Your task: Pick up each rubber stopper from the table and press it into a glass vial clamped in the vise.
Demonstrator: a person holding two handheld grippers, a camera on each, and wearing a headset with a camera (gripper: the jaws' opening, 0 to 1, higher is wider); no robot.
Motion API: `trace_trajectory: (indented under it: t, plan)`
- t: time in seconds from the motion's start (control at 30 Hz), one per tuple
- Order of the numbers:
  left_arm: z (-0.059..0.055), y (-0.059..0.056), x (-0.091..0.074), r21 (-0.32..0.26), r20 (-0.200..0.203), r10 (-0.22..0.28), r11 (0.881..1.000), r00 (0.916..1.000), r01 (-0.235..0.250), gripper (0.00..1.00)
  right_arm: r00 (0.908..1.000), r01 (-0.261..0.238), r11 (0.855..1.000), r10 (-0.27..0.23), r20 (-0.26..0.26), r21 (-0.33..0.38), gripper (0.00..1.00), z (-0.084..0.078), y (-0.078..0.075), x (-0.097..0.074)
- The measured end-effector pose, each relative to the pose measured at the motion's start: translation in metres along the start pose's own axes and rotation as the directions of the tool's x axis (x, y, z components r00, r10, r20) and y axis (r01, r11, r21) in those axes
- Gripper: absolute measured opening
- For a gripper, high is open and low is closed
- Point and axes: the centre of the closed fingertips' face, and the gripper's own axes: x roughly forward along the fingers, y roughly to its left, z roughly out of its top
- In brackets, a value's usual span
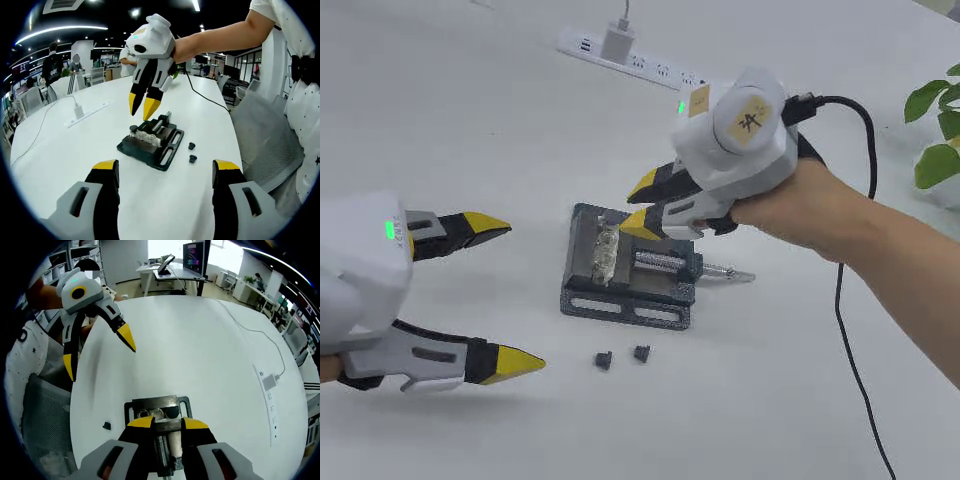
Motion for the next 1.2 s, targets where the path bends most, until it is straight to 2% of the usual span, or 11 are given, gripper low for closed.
trace_trajectory:
  t: [0.17, 0.33, 0.43, 0.6, 0.7, 0.87, 1.03, 1.1, 1.2]
  plan:
    - [0.001, -0.002, 0.000, 0.007, -0.006, -0.004, 1.000, 1.0000, 0.004, 0.75, 0.9994, 0.009, 0.999, -0.010, 0.032, 0.031, 0.24, -0.004, 0.008, -0.008]
    - [0.002, -0.003, 0.000, 0.016, -0.015, -0.006, 1.000, 0.9999, 0.006, 0.75, 0.9969, 0.002, 0.998, -0.008, 0.078, 0.071, 0.36, -0.006, 0.018, -0.014]
    - [0.002, -0.003, -0.001, 0.020, -0.020, -0.006, 1.000, 0.9998, 0.007, 0.75, 0.9955, 0.004, 0.997, -0.011, 0.095, 0.076, 0.40, -0.009, 0.023, -0.018]
    - [0.003, -0.005, -0.002, 0.033, -0.035, -0.009, 0.999, 0.9993, 0.010, 0.75, 0.9884, 0.003, 0.993, -0.021, 0.150, 0.115, 0.46, -0.010, 0.036, -0.026]
    - [0.003, -0.006, -0.002, 0.038, -0.041, -0.008, 0.999, 0.9991, 0.010, 0.75, 0.9853, 0.007, 0.992, -0.029, 0.168, 0.127, 0.49, -0.018, 0.042, -0.030]
    - [0.003, -0.008, -0.002, 0.050, -0.057, -0.011, 0.999, 0.9983, 0.014, 0.75, 0.9764, 0.016, 0.989, -0.048, 0.210, 0.150, 0.55, -0.031, 0.052, -0.039]
    - [0.005, -0.011, -0.001, 0.063, -0.071, -0.015, 0.998, 0.9974, 0.020, 0.75, 0.9637, 0.021, 0.982, -0.070, 0.258, 0.188, 0.62, -0.043, 0.061, -0.045]
    - [0.005, -0.013, 0.001, 0.068, -0.078, -0.019, 0.997, 0.9968, 0.024, 0.75, 0.9519, 0.023, 0.980, -0.081, 0.295, 0.196, 0.66, -0.046, 0.064, -0.047]
    - [0.005, -0.016, 0.002, 0.076, -0.089, -0.024, 0.997, 0.9958, 0.031, 0.75, 0.9393, 0.030, 0.979, -0.098, 0.329, 0.204, 0.73, -0.051, 0.069, -0.051]
